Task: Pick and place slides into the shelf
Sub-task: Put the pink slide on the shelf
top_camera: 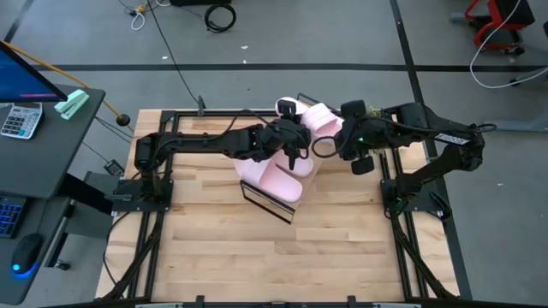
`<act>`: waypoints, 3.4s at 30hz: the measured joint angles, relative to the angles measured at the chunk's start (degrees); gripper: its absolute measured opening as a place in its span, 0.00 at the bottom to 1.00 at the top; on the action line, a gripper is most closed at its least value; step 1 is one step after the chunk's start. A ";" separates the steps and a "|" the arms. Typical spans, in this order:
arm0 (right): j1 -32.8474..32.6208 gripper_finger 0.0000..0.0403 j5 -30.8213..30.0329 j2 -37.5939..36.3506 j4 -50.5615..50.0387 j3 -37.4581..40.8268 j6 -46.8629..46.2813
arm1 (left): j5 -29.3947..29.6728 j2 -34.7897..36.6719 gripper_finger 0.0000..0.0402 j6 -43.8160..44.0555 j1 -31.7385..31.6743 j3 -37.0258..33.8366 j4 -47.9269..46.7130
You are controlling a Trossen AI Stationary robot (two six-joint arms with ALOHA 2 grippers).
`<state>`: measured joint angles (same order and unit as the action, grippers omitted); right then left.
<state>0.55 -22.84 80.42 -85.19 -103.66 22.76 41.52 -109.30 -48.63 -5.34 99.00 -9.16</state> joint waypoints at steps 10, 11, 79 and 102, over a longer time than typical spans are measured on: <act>3.22 0.26 -0.24 0.00 0.35 0.00 -0.08 | -0.82 1.65 0.28 -0.09 0.06 -0.07 0.17; 3.41 0.24 -0.22 0.00 0.33 0.00 -0.09 | -0.82 1.67 0.27 -0.03 0.06 -0.07 0.04; 6.02 0.10 7.37 0.72 2.93 13.26 -6.34 | -0.20 22.80 0.54 28.97 -7.92 0.04 -17.93; 6.08 0.12 7.69 0.72 1.00 16.57 -8.44 | -0.20 22.74 0.51 28.53 -7.96 0.04 -20.40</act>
<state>6.63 -15.15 81.14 -84.18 -87.09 14.33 41.32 -86.56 -20.10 -13.30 99.04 -29.56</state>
